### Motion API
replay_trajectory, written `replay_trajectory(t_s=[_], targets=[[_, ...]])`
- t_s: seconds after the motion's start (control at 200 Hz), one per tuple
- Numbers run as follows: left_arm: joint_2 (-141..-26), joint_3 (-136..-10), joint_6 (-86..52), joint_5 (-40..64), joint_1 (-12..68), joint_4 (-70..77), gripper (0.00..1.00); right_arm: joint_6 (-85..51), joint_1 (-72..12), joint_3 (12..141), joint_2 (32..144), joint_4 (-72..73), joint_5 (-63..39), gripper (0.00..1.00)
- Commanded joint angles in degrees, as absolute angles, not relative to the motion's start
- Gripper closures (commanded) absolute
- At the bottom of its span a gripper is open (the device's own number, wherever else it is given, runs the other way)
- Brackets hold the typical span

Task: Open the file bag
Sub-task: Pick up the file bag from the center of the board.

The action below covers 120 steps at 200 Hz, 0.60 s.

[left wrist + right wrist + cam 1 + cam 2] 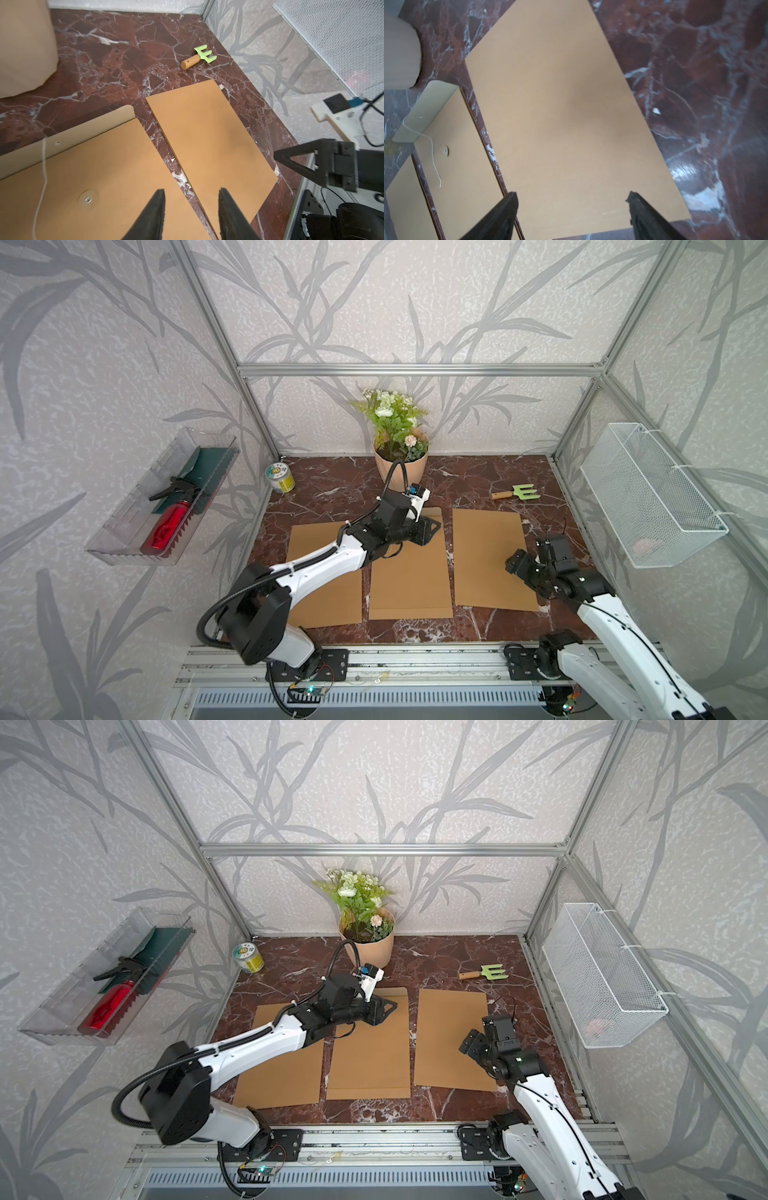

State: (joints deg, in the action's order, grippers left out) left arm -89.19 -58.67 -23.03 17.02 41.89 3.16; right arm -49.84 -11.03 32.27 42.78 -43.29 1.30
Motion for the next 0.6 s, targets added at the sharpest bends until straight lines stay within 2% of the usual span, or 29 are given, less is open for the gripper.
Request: replay_trajectory(t_s=[0.0,0.175,0.195,0.595], targets=[[-95.7,-64.0,-24.4,18.0,43.4,6.4,0.60,-58.0,-10.8,30.8,39.1,-52.2,6.1,0.15],[-106.1,-71.7,-24.5,20.5,44.5,5.7,0.62,-60.1,-10.8,29.7,34.8,-58.5,7.6,0.15],[-107.0,-72.3,-24.5,20.7,44.5,5.7,0.62,-64.5,-10.8,29.4,34.2,-59.0,7.6,0.15],[-120.4,-81.0,-22.9,21.5,46.2,3.1,0.67,-77.5,-10.8,24.2,22.0,-68.7,6.7,0.15]])
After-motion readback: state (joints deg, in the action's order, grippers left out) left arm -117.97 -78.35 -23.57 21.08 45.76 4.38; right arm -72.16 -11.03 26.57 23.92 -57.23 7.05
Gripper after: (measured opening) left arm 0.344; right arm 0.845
